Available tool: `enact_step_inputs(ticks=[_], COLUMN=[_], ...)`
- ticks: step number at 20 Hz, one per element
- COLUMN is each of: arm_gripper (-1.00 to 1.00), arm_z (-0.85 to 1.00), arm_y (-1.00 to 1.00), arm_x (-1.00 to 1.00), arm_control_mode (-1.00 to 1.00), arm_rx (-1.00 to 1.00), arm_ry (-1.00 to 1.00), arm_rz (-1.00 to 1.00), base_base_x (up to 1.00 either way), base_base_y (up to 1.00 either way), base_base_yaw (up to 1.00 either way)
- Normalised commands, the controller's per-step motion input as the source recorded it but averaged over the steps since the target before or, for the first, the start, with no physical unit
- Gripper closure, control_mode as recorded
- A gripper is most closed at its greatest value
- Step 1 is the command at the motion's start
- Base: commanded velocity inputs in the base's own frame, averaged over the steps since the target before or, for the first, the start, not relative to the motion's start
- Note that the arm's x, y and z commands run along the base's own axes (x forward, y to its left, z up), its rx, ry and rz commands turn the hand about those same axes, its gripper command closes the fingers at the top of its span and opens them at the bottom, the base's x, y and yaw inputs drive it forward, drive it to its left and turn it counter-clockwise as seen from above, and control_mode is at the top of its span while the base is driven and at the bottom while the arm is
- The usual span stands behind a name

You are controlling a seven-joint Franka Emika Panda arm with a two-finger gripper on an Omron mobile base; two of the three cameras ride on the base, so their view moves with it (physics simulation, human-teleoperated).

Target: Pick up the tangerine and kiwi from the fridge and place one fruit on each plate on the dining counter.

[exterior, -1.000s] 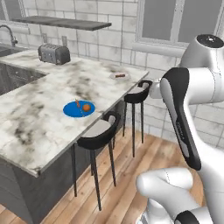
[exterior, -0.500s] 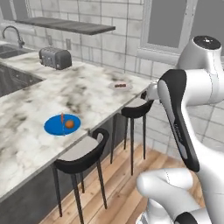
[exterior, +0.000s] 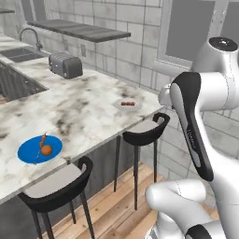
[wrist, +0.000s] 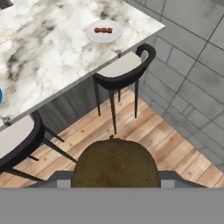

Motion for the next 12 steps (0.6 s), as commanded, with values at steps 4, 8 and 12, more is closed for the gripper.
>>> enact_step_inputs(ticks=[4, 8, 12], arm_gripper=[1.00, 1.00, 1.00], arm_z=[0.00, 0.00, 0.00], arm_y=[0.00, 0.00, 0.00], arm_x=[0.00, 0.00, 0.00], arm_control_mode=[1.00, 1.00, 1.00], arm_rx=[0.00, 0.00, 0.00], arm_ry=[0.00, 0.00, 0.00], arm_rz=[0.00, 0.00, 0.00], base_base_x=[0.45, 0.40, 0.47], base_base_y=[-0.62, -0.61, -0.19], base_base_yaw=[0.53, 0.32, 0.13])
